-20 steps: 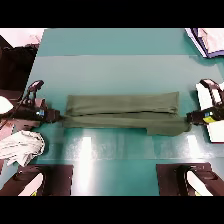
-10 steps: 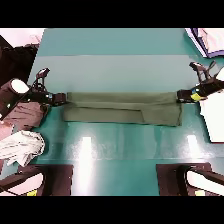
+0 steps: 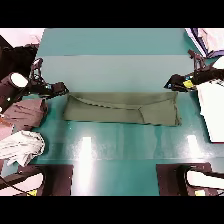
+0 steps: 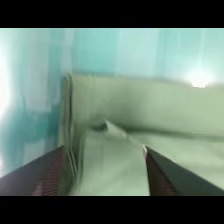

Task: Fold the shirts.

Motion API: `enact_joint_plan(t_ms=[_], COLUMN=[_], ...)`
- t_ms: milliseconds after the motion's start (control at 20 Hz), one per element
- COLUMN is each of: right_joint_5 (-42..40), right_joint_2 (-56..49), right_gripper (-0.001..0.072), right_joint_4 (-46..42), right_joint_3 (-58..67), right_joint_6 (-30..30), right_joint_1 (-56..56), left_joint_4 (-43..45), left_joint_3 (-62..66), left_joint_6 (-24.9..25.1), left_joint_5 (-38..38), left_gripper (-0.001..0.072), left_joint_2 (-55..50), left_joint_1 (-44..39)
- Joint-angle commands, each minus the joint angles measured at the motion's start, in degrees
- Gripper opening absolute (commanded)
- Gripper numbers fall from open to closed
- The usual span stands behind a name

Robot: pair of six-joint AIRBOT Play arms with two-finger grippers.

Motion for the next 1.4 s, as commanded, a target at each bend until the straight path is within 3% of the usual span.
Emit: enact_joint_plan(t_ms=[0, 50, 200, 300, 450, 700, 950, 1050, 1100, 1200, 1250, 1350], right_joint_5=[1.18, 1.27, 2.36, 3.08, 4.00, 4.46, 2.86, 0.90, 0.26, 0.81, 1.77, 4.76], right_joint_2=[4.20, 5.75, 9.22, 8.96, 3.58, -6.95, -11.47, -11.69, -11.65, -11.63, -11.65, -11.63], right_gripper=[0.0517, 0.0517, 0.0524, 0.0696, 0.0691, 0.0690, 0.0682, 0.0565, 0.0454, 0.0133, 0.0020, 0.0022], right_joint_4=[0.55, 0.57, 0.79, 1.68, 7.67, 13.33, 14.69, 14.73, 15.41, 17.88, 18.29, 19.15], right_joint_3=[-3.39, -5.44, -12.20, -15.76, -17.79, -17.75, -17.75, -17.77, -17.75, -17.73, -17.31, -15.50], right_joint_6=[-1.27, -1.81, -6.03, -11.06, -17.59, -28.48, -32.74, -32.74, -32.74, -33.57, -34.34, -34.58], right_joint_1=[-2.23, -3.96, -11.47, -16.55, -21.94, -22.14, -18.91, -18.47, -18.53, -19.12, -19.41, -19.32], left_joint_4=[-1.01, -1.09, -4.52, -8.13, -12.33, -11.80, -11.67, -11.69, -11.65, -11.65, -11.63, -11.74], left_joint_3=[1.22, 1.22, 1.22, 1.20, 1.22, 1.20, 1.20, 1.20, 1.20, 1.20, 1.20, 1.22], left_joint_6=[3.19, 3.69, 4.50, 4.52, 4.46, 4.31, 4.07, 3.08, 2.34, 2.32, 2.34, 2.32], left_joint_5=[-7.67, -8.72, -10.75, -11.72, -11.58, -10.03, -9.94, -10.05, -9.97, -9.90, -9.90, -9.90], left_gripper=[0.0251, 0.0033, 0.0023, 0.0023, 0.0022, 0.0023, 0.0023, 0.0023, 0.0022, 0.0022, 0.0022, 0.0022], left_joint_2=[-0.11, -0.11, -0.11, -0.11, -0.11, -0.13, -0.11, -0.11, -0.13, -0.20, -0.17, -0.20], left_joint_1=[0.00, -0.02, -0.02, -0.02, -0.48, -5.97, -7.26, -7.26, -7.26, -7.26, -7.26, -7.30])
